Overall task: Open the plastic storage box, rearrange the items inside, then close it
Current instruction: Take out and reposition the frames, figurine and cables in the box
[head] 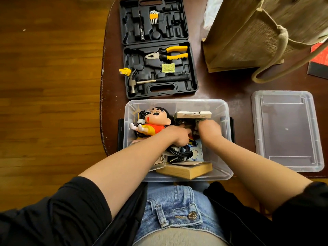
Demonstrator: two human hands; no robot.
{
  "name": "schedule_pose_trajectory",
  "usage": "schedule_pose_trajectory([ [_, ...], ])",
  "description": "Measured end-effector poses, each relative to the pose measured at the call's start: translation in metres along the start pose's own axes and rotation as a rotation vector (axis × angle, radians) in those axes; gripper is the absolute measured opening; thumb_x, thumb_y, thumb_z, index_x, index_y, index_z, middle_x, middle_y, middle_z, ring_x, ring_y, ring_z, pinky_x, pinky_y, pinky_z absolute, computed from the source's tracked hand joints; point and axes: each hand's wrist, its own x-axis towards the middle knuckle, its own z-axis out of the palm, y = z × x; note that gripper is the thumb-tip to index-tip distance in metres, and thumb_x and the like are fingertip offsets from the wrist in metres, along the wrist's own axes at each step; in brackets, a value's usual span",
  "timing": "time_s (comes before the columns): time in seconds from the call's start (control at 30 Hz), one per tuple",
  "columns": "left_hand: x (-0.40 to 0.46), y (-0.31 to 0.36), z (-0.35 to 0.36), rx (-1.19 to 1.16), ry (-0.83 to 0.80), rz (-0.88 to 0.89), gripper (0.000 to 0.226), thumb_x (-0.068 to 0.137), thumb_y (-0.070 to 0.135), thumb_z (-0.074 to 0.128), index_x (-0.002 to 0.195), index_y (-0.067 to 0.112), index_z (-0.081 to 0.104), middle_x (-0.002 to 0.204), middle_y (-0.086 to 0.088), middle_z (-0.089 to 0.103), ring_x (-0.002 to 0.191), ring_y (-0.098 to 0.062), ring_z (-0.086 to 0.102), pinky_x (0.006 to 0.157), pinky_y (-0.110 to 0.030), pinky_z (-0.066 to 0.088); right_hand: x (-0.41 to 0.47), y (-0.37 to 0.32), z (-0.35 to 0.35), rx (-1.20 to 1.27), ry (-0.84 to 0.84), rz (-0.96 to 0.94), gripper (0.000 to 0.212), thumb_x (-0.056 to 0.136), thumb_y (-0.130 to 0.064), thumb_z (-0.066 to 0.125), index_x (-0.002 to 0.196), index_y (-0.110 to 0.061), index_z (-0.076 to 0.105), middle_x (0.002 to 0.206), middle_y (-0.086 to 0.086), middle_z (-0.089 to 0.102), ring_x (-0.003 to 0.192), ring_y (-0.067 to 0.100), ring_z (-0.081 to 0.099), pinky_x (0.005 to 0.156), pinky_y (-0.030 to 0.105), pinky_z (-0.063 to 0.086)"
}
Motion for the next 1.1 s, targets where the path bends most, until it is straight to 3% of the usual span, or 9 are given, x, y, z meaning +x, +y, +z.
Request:
schedule_pose_trajectory([
  [0.17, 0.000, 0.000, 0.002, 0.000, -0.001, -0.016, 0.058, 0.098, 0.020, 0.033, 0.152, 0.018, 0.014, 0.159, -0.013, 0.006, 0.143, -0.031, 0.023, 0.109, -0.039, 0.028, 0.001, 0.001, 0.009, 0.110, 0.047, -0.135, 0.031, 0.086, -0.002, 0.052, 0.116, -0.010, 0.051, 0.100, 0.011, 0.065, 0.089, 0.032, 0.063, 0.060, 0.036, 0.045],
  [0.33, 0.002, -0.002, 0.004, 0.009, -0.008, -0.028, 0.059, 0.098, 0.022, 0.033, 0.153, 0.020, 0.010, 0.160, -0.011, 0.003, 0.143, -0.032, 0.022, 0.111, -0.041, 0.027, 0.000, 0.004, 0.012, -0.109, 0.051, -0.279, 0.025, 0.091, -0.008, 0.049, 0.114, -0.014, 0.055, 0.100, 0.005, 0.068, 0.090, 0.027, 0.066, 0.062, 0.034, 0.045],
  [0.57, 0.002, -0.001, 0.003, 0.012, -0.024, -0.045, 0.061, 0.097, 0.024, 0.034, 0.153, 0.021, 0.008, 0.160, -0.010, -0.002, 0.144, -0.032, 0.019, 0.113, -0.041, 0.023, -0.006, -0.002, 0.015, -0.063, 0.057, -0.161, 0.035, 0.090, -0.003, 0.049, 0.124, -0.008, 0.042, 0.108, 0.009, 0.063, 0.091, 0.029, 0.064, 0.059, 0.034, 0.041],
  [0.63, 0.003, 0.001, 0.002, 0.024, -0.034, -0.059, 0.060, 0.098, 0.023, 0.035, 0.153, 0.017, 0.011, 0.160, -0.012, -0.001, 0.143, -0.033, 0.023, 0.112, -0.040, 0.025, -0.009, -0.002, 0.013, 0.010, 0.014, -0.058, 0.031, 0.088, 0.000, 0.049, 0.119, -0.004, 0.047, 0.106, 0.011, 0.063, 0.091, 0.030, 0.064, 0.059, 0.034, 0.043],
  [0.73, 0.003, 0.004, -0.002, 0.058, -0.031, -0.076, 0.052, 0.096, 0.019, 0.038, 0.147, 0.013, 0.028, 0.158, -0.015, 0.005, 0.132, -0.035, 0.040, 0.102, -0.037, 0.038, -0.015, -0.003, 0.011, 0.131, -0.226, 0.025, 0.021, 0.090, -0.006, 0.047, 0.106, -0.005, 0.060, 0.102, 0.009, 0.062, 0.089, 0.026, 0.061, 0.066, 0.031, 0.048],
  [0.87, 0.003, 0.008, -0.006, 0.103, 0.002, -0.055, 0.053, 0.093, 0.014, 0.042, 0.145, 0.012, 0.030, 0.150, -0.015, 0.030, 0.129, -0.032, 0.043, 0.093, -0.033, 0.040, -0.022, -0.007, 0.025, 0.515, -0.417, 0.181, 0.022, 0.091, -0.012, 0.045, 0.106, 0.000, 0.057, 0.111, 0.015, 0.060, 0.088, 0.025, 0.058, 0.067, 0.029, 0.047],
  [0.93, 0.003, 0.007, -0.008, 0.128, 0.031, -0.029, 0.050, 0.093, 0.013, 0.045, 0.141, 0.012, 0.035, 0.140, -0.013, 0.046, 0.120, -0.032, 0.050, 0.081, -0.031, 0.040, -0.024, -0.006, 0.026, 0.632, -0.415, 0.206, 0.016, 0.092, -0.009, 0.043, 0.082, -0.004, 0.054, 0.102, 0.016, 0.059, 0.083, 0.024, 0.051, 0.056, 0.027, 0.040],
  [1.0, 0.002, 0.005, -0.009, 0.138, 0.049, 0.002, 0.039, 0.095, 0.014, 0.043, 0.133, 0.012, 0.042, 0.132, -0.012, 0.054, 0.114, -0.031, 0.053, 0.076, -0.031, 0.039, -0.027, -0.004, 0.023, 0.713, -0.469, 0.226, 0.028, 0.093, -0.006, 0.037, 0.066, -0.008, 0.044, 0.089, 0.016, 0.053, 0.077, 0.024, 0.047, 0.056, 0.027, 0.037],
  [1.1, 0.004, 0.004, -0.009, 0.073, 0.094, 0.012, 0.035, 0.099, 0.023, 0.029, 0.124, 0.012, 0.052, 0.134, -0.011, 0.053, 0.115, -0.031, 0.052, 0.081, -0.034, 0.039, -0.030, 0.004, 0.021, 0.890, -0.516, 0.263, 0.030, 0.088, 0.002, 0.035, 0.061, -0.007, 0.043, 0.060, 0.012, 0.044, 0.051, 0.022, 0.043, 0.047, 0.023, 0.034],
])
